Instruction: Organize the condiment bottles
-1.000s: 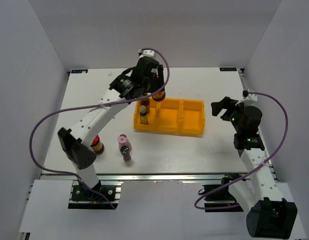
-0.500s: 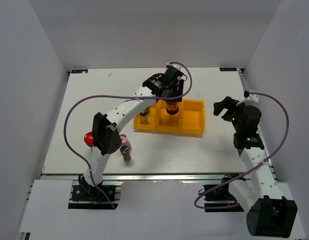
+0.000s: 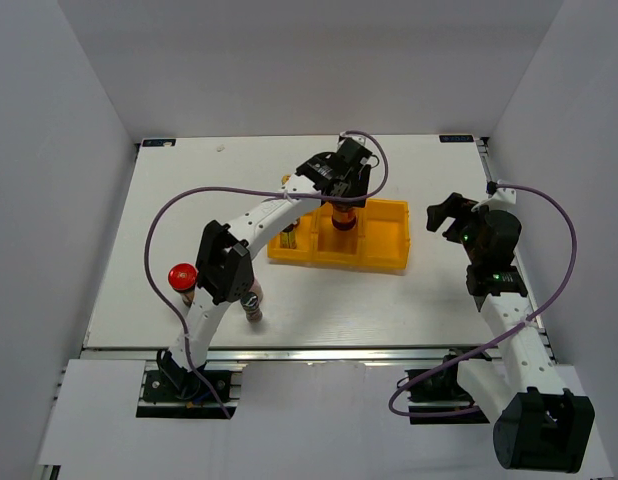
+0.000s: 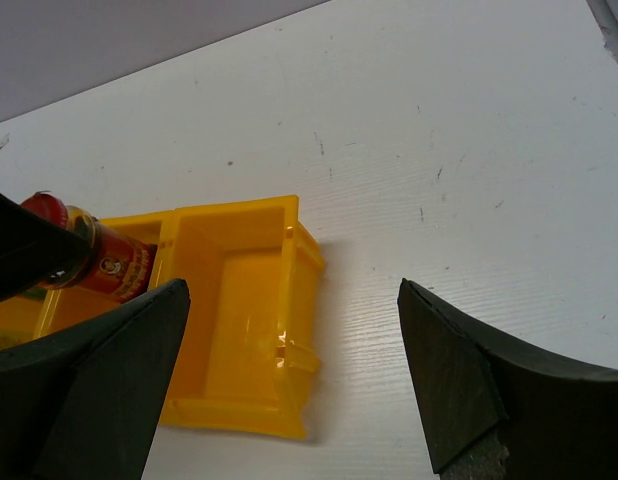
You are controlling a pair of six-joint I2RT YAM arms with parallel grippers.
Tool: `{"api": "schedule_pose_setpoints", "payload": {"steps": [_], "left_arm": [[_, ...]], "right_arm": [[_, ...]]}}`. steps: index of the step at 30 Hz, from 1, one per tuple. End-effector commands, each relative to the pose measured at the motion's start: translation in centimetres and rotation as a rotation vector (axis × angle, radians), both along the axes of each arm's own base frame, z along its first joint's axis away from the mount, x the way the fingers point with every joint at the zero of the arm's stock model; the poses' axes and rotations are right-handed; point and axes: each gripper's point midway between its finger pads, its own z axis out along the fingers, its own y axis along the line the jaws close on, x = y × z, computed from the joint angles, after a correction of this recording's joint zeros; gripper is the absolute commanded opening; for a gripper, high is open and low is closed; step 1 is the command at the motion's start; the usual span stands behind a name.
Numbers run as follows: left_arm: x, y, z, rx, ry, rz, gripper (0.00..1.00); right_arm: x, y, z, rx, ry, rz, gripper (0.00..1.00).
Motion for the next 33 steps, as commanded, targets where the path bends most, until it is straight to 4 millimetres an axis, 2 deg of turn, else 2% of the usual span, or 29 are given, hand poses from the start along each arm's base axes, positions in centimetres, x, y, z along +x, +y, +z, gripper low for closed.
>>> {"api": "schedule_pose_setpoints", "payload": {"steps": [1,4,11,12,15,16,18,19,21,22,27,28,33], "left_arm": [[2.2,-1.1,6.5,-0.103,-0.177,0.009,0.11],[2.6,-1.2,6.1,-0.097,-0.184,0.011,0.11],[3.3,-0.7,3.5,-0.040,-0.169,0.045,0.13],[3.3,-0.7,3.3,-0.038,-0.165,0.044,0.25],[3.1,-0.8,3.2,-0.043,-0.157,0.038,0.33],[3.1,-0.8,3.2,-0.042,-0.155,0.036,0.40],[2.9,-0.7,3.4,-0.045,-0.154,0.034,0.45],[2.8,-0.8,3.5,-0.053,-0.155,0.027,0.54],[2.6,-0.8,3.9,-0.060,-0.155,0.017,0.63],[2.5,-1.0,3.9,-0.069,-0.150,0.007,0.71],[2.0,-0.9,5.4,-0.081,-0.161,-0.017,0.79],[1.9,-0.8,5.8,-0.083,-0.164,-0.020,0.84],[1.7,-0.6,5.3,-0.075,-0.155,-0.017,0.85]], "right_arm": [[0.3,-0.1,1.6,-0.022,-0.055,0.000,0.89],[0.3,-0.1,1.6,-0.022,-0.055,0.000,0.89],[0.2,-0.2,1.8,-0.018,-0.057,-0.006,0.89],[0.1,-0.2,1.9,-0.018,-0.064,-0.006,0.89],[0.0,-0.2,2.0,-0.018,-0.067,-0.007,0.89],[0.0,-0.2,2.0,-0.018,-0.065,-0.007,0.89],[0.0,-0.3,2.1,-0.018,-0.068,-0.010,0.89],[0.0,-0.3,2.1,-0.018,-0.068,-0.013,0.89],[-0.1,-0.4,2.1,-0.020,-0.070,-0.016,0.89],[-0.2,-0.4,2.1,-0.019,-0.070,-0.017,0.89],[-0.4,-0.5,2.5,-0.017,-0.078,-0.023,0.89],[-0.4,-0.4,2.6,-0.015,-0.081,-0.024,0.89],[-0.6,-0.4,2.8,-0.015,-0.089,-0.024,0.89]]}}
